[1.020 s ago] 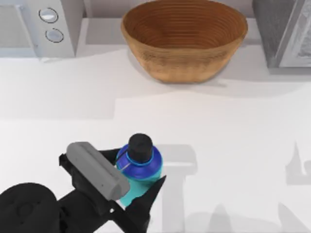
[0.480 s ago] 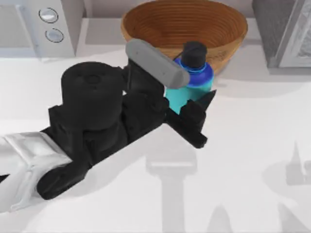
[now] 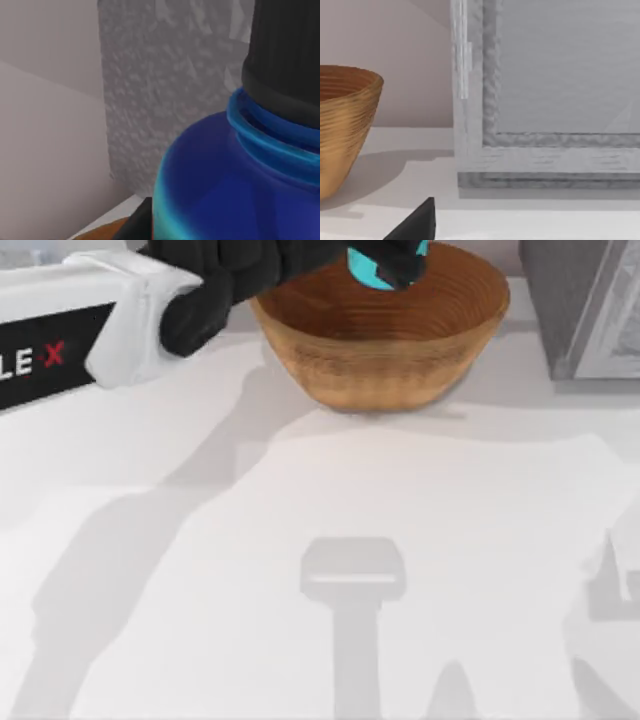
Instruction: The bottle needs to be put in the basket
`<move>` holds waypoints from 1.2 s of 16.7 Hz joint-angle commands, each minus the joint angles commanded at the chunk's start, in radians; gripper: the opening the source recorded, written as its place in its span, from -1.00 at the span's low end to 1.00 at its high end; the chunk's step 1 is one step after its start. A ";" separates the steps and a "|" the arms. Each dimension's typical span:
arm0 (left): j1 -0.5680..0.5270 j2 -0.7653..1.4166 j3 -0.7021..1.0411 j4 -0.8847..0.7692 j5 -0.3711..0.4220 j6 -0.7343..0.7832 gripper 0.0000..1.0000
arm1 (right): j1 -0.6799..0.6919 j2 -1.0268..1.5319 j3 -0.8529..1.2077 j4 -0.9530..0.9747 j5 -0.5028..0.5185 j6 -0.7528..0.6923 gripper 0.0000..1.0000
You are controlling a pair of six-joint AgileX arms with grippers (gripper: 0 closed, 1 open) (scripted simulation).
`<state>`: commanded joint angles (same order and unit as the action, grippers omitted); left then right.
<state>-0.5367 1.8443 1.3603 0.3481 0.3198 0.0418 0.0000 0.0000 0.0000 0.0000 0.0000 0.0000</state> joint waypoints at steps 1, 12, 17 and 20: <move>0.029 0.037 0.059 -0.017 0.026 0.003 -1.00 | 0.000 0.000 0.000 0.000 0.000 0.000 1.00; 0.101 0.141 0.212 -0.058 0.088 0.013 -1.00 | 0.000 0.000 0.000 0.000 0.000 0.000 1.00; 0.073 0.318 0.357 -0.033 0.063 0.006 -1.00 | 0.000 0.000 0.000 0.000 0.000 0.000 1.00; 0.066 0.351 0.390 -0.027 0.056 0.005 -1.00 | 0.000 0.000 0.000 0.000 0.000 0.000 1.00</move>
<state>-0.4706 2.1956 1.7499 0.3212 0.3760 0.0465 0.0000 0.0000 0.0000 0.0000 0.0000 0.0000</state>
